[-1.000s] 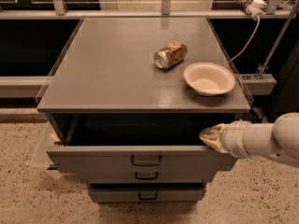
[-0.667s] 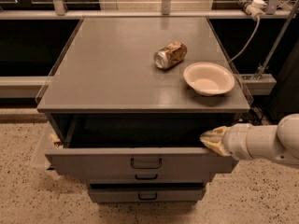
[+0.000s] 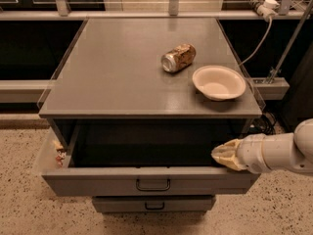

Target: Open top drawer

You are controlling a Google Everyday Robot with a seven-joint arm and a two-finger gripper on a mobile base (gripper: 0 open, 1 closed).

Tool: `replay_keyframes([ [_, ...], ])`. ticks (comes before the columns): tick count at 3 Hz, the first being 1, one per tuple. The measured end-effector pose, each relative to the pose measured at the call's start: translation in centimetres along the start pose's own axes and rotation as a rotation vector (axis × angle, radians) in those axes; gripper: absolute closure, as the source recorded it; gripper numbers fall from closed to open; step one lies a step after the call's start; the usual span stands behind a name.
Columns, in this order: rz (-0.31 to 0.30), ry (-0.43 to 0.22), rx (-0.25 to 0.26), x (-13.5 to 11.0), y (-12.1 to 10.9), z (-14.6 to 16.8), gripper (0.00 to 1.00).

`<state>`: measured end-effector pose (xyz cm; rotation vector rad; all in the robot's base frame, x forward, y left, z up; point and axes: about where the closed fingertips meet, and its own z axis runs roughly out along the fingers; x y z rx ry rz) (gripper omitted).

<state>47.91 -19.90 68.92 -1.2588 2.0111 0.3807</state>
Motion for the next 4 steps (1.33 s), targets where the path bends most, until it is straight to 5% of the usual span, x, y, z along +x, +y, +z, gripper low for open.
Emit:
replay_keyframes([
  [1, 0.0, 0.0, 0.0, 0.0, 0.0, 0.0, 1.0],
  [2, -0.002, 0.015, -0.07, 0.3, 1.7, 1.5, 1.0],
  [4, 0.019, 0.004, -0.058, 0.5, 3.9, 1.1, 1.0],
])
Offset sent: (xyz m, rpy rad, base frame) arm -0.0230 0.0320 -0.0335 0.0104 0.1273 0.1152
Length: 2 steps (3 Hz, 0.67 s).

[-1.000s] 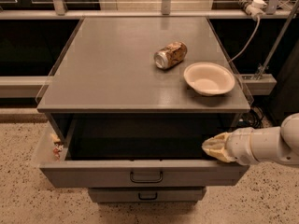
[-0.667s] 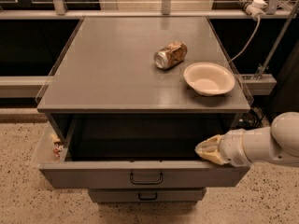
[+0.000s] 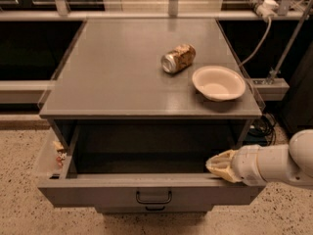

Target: Open top drawer

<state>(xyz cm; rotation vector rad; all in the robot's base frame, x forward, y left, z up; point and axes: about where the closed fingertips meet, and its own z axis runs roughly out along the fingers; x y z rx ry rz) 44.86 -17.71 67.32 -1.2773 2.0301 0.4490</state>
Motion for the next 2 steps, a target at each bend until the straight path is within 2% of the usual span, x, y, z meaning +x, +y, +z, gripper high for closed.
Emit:
replay_keyframes([
  [1, 0.003, -0.008, 0.03, -0.3, 0.3, -0.7, 0.92],
  [2, -0.043, -0.051, 0.212, -3.6, 2.3, -4.4, 0.69],
])
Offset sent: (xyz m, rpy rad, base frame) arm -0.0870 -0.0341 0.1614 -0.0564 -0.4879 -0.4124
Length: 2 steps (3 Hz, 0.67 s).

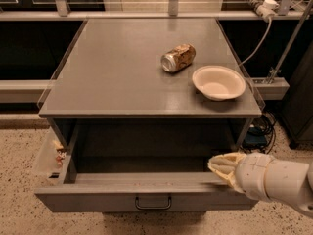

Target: Open top drawer

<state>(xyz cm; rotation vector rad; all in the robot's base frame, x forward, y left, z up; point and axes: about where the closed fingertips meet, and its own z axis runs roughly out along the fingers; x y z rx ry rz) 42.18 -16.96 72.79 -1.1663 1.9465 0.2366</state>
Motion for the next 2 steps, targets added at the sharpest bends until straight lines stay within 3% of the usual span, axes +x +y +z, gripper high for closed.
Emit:
replay_keyframes([
  [1, -0.018, 0.002, 0.211, -3.4, -0.4, -5.8, 0.45],
  [2, 0.029, 0.011, 0.279, -2.7, -0.9, -8.6, 0.22],
])
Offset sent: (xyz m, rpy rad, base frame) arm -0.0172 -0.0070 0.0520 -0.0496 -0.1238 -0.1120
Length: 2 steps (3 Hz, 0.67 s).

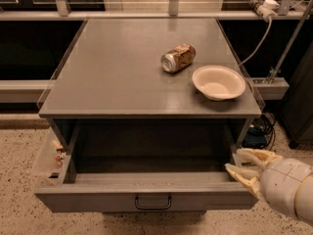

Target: Open top drawer

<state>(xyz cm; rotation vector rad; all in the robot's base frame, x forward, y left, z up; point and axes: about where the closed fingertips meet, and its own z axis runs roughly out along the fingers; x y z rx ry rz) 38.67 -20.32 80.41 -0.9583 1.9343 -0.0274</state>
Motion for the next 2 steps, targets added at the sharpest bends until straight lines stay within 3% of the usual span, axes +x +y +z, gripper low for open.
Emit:
replay_keyframes([
  [1, -0.003, 0.001, -0.002, 0.08, 0.04, 0.07, 0.0],
  [2, -0.003, 0.001, -0.002, 0.08, 0.04, 0.07, 0.0],
])
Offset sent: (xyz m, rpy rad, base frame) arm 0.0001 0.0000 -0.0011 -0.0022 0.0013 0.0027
